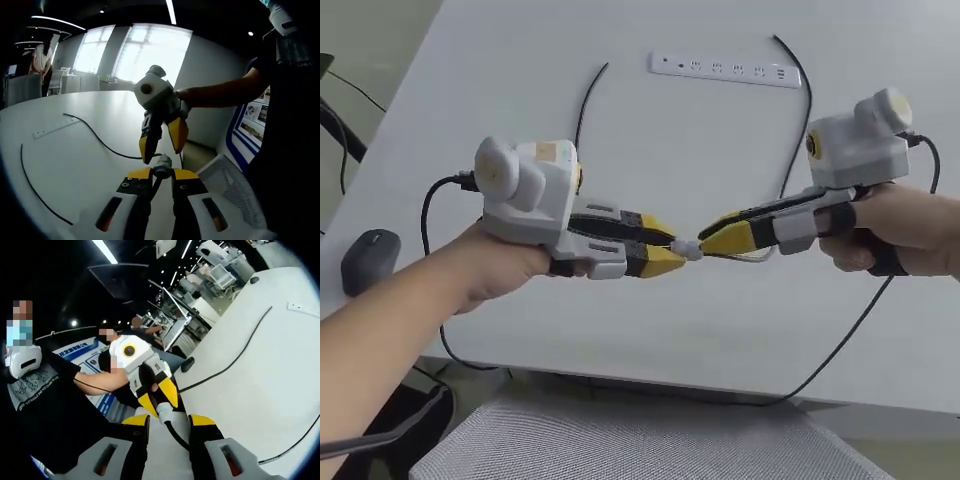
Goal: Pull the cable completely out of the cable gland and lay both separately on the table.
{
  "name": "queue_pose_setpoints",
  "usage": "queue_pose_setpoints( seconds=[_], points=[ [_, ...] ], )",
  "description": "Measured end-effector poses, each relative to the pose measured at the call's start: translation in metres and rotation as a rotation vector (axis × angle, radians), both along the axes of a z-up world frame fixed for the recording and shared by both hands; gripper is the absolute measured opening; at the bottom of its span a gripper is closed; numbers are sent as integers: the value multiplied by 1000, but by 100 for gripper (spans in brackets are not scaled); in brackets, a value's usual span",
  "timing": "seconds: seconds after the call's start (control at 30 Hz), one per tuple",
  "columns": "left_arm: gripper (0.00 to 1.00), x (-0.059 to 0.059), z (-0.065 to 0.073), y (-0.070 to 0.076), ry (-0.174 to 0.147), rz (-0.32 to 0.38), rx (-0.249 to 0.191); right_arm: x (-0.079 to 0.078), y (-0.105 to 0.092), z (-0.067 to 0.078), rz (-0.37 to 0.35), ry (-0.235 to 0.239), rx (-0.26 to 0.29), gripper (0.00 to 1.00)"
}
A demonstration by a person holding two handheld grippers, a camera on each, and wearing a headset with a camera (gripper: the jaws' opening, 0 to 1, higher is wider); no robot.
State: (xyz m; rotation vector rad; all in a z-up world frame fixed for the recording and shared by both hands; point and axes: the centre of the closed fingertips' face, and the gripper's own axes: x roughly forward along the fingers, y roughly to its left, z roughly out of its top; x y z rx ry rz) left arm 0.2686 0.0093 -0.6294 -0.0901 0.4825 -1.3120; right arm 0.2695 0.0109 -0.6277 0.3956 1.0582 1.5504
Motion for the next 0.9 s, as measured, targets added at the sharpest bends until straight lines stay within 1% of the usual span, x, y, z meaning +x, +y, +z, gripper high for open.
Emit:
queue_pose_setpoints(
  seconds=[0.03,0.23,0.33,0.4,0.43,0.47,0.53,0.57,0.7,0.73,0.77,0.83,0.87,0.9],
  points=[
    [15,0,0,0,-1,0,-1,-2,0,0,6,11,-2,27],
    [15,0,1,-1,-5,-5,1,-7,2,1,19,43,8,24],
    [15,-1,1,-2,-11,-7,1,-10,3,3,29,70,15,24],
    [15,-2,2,-2,-14,-10,2,-10,3,0,27,61,6,23],
    [15,-2,2,-3,-17,-12,1,-10,3,0,31,65,5,22],
    [15,-2,2,-3,-17,-14,1,-11,3,1,31,68,8,21],
    [15,-3,3,-4,-29,-21,4,-13,4,1,36,82,11,16],
    [15,-4,3,-4,-33,-25,7,-14,4,0,41,81,9,14],
    [15,-5,3,-5,-34,-29,7,-16,3,0,55,85,5,10],
    [15,-6,2,-5,-29,-29,10,-17,4,2,63,69,18,9],
    [15,-6,3,-5,-26,-29,6,-18,4,1,71,58,11,8],
    [15,-6,1,-5,-19,-26,10,-18,4,0,87,-8,12,8],
    [15,-6,1,-4,-13,-23,11,-17,5,0,90,-58,16,8],
    [15,-5,1,-4,-12,-19,8,-18,6,1,90,-68,12,8]
  ],
)
